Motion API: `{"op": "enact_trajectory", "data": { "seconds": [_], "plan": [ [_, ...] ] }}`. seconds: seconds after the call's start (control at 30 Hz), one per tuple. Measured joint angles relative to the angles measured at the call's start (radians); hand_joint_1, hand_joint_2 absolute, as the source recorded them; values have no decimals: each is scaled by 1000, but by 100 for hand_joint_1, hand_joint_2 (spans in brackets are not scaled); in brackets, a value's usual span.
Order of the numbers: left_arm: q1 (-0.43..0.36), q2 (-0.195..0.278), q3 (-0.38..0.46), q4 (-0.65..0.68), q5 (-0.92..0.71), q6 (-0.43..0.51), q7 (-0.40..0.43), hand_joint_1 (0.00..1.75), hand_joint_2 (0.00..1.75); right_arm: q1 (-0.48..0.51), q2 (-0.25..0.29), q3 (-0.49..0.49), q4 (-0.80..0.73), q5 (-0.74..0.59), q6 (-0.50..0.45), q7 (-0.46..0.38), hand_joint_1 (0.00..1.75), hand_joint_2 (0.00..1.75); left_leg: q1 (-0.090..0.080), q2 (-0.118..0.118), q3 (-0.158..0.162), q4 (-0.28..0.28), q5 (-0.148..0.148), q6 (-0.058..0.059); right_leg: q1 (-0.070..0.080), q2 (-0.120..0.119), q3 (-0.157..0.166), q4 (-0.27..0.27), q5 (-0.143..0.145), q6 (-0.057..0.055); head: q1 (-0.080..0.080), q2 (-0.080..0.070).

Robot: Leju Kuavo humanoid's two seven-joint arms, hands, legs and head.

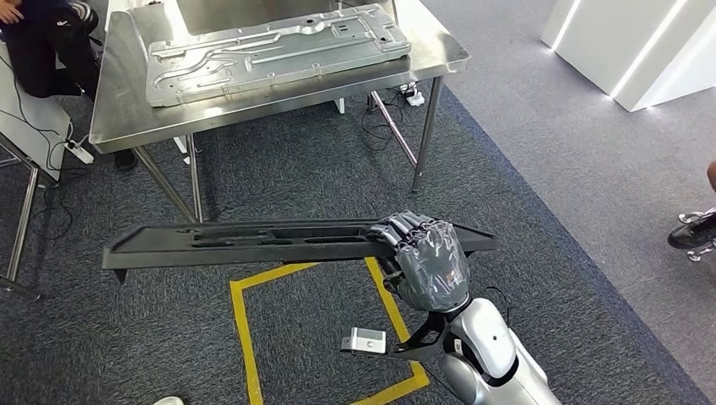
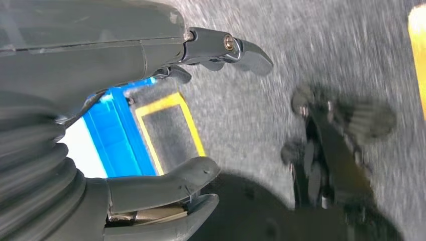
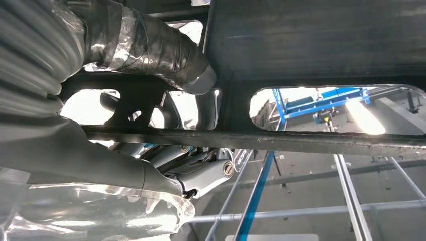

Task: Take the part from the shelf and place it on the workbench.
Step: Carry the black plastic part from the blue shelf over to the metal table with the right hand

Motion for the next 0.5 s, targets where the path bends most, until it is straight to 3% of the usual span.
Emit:
{"op": "enact_trajectory", "data": {
  "seconds": [0.27,0.5],
  "plan": [
    [-2,0,0,0,-1,-1,0,0,175,-1,-2,0,13,12,1,13,175,175,0,1,3,-7,2,-15,1,1,0,2,-1,-5,0,0],
    [-2,0,0,0,-4,-8,0,0,175,-3,-3,0,18,30,1,23,175,175,-1,1,3,-6,1,-17,-2,1,1,2,-1,-4,0,0]
  ]
}}
